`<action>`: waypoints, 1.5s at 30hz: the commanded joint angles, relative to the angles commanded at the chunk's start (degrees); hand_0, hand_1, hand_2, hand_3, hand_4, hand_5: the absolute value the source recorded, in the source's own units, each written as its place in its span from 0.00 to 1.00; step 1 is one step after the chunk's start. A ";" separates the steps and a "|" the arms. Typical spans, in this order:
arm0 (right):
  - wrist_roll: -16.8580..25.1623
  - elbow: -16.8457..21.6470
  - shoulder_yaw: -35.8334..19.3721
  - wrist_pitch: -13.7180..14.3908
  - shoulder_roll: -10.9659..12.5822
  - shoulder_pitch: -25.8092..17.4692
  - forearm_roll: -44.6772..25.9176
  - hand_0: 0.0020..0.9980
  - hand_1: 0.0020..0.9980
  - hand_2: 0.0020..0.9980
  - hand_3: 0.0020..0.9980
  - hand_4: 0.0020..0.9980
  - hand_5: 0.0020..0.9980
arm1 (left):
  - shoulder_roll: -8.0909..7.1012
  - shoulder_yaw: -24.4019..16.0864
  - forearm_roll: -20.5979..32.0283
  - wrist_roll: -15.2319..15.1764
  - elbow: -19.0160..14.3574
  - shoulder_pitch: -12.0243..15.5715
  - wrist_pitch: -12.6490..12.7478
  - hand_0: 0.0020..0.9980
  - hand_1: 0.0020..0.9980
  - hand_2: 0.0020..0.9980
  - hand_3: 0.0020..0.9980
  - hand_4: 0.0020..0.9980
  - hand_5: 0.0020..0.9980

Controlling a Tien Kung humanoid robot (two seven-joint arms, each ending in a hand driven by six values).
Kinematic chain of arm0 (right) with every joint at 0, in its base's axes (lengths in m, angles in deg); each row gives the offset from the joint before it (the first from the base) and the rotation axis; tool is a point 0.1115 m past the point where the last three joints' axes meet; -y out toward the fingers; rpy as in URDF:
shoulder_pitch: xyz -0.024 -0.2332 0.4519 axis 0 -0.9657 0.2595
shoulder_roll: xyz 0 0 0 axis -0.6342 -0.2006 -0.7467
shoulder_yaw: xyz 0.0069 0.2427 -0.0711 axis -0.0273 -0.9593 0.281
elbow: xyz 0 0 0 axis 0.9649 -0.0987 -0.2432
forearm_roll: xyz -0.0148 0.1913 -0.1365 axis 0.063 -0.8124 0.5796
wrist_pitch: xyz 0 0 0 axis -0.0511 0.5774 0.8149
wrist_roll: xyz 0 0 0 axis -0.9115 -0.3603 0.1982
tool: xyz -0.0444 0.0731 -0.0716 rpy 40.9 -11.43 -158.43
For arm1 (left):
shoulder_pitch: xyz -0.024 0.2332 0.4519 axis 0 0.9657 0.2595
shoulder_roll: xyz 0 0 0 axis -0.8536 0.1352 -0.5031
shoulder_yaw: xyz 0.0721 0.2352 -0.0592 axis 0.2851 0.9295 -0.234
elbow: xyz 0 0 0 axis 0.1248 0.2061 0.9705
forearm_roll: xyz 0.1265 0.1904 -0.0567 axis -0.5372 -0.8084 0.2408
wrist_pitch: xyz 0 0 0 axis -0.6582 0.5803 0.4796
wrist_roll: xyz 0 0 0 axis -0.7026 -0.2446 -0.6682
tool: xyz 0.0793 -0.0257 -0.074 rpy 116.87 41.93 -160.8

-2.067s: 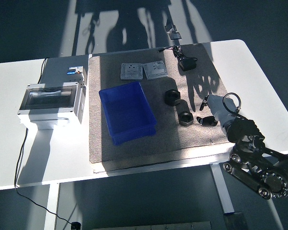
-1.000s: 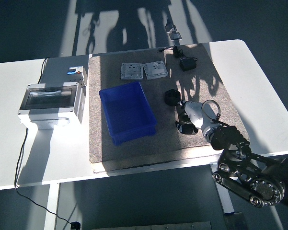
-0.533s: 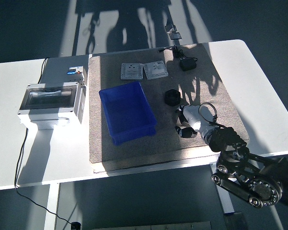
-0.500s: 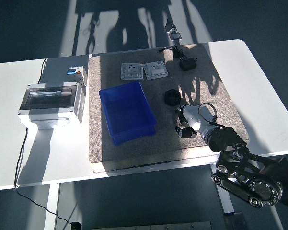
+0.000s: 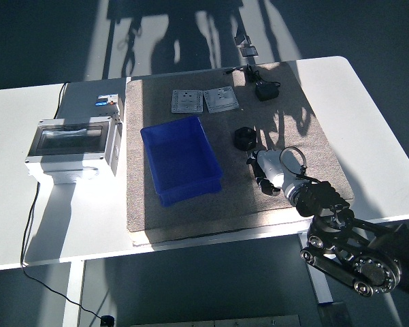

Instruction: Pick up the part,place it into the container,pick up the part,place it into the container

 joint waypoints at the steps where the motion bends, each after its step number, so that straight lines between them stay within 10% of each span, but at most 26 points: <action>1: 0.26 -0.04 0.00 0.23 0.00 0.02 -0.07 0.40 0.36 0.65 0.68 0.14 0.00 | -0.01 0.02 0.00 -0.01 0.00 -0.01 0.02 0.70 0.66 0.64 0.58 0.46 0.48; 17: 8.93 -2.01 -2.71 14.02 -0.05 -0.72 -7.31 0.41 0.32 0.64 0.65 0.08 0.00 | -0.06 0.31 -0.11 -0.06 0.00 -0.08 0.22 0.70 0.66 0.64 0.58 0.45 0.49; 19: 7.32 -0.15 -4.71 12.90 0.59 -1.60 -6.66 0.41 0.32 0.64 0.65 0.08 0.00 | -0.08 0.42 0.03 -0.06 0.00 -0.01 0.26 0.70 0.66 0.64 0.58 0.45 0.49; 20: 6.04 1.04 -5.59 11.56 1.01 -2.01 -5.75 0.37 0.45 0.69 0.68 0.47 0.00 | -0.09 0.47 0.13 -0.07 0.00 0.05 0.29 0.70 0.66 0.63 0.58 0.45 0.49; 25: 0.02 6.51 -7.46 4.73 2.84 -3.12 -4.86 0.37 0.45 0.69 0.68 0.47 0.00 | -0.16 0.34 -0.02 -0.10 0.00 0.14 0.36 0.70 0.66 0.63 0.58 0.45 0.49; 26: -0.64 7.07 -7.60 3.79 2.98 -3.25 -5.70 0.59 0.80 0.90 0.92 0.90 0.29 | -0.16 0.33 -0.08 -0.09 0.00 0.13 0.35 0.70 0.66 0.64 0.58 0.45 0.51; 33: -3.58 9.52 -8.16 -1.89 3.43 -3.66 -8.48 0.62 0.83 0.92 0.99 0.95 0.39 | -0.12 0.35 -0.25 -0.06 0.00 0.11 0.33 0.69 0.65 0.64 0.58 0.45 0.52; 45: -4.37 8.24 -5.85 -2.43 3.14 -2.56 -8.81 0.63 0.79 0.91 0.92 0.97 0.43 | -0.04 0.29 -0.37 -0.08 0.00 0.05 0.32 0.69 0.65 0.64 0.58 0.45 0.52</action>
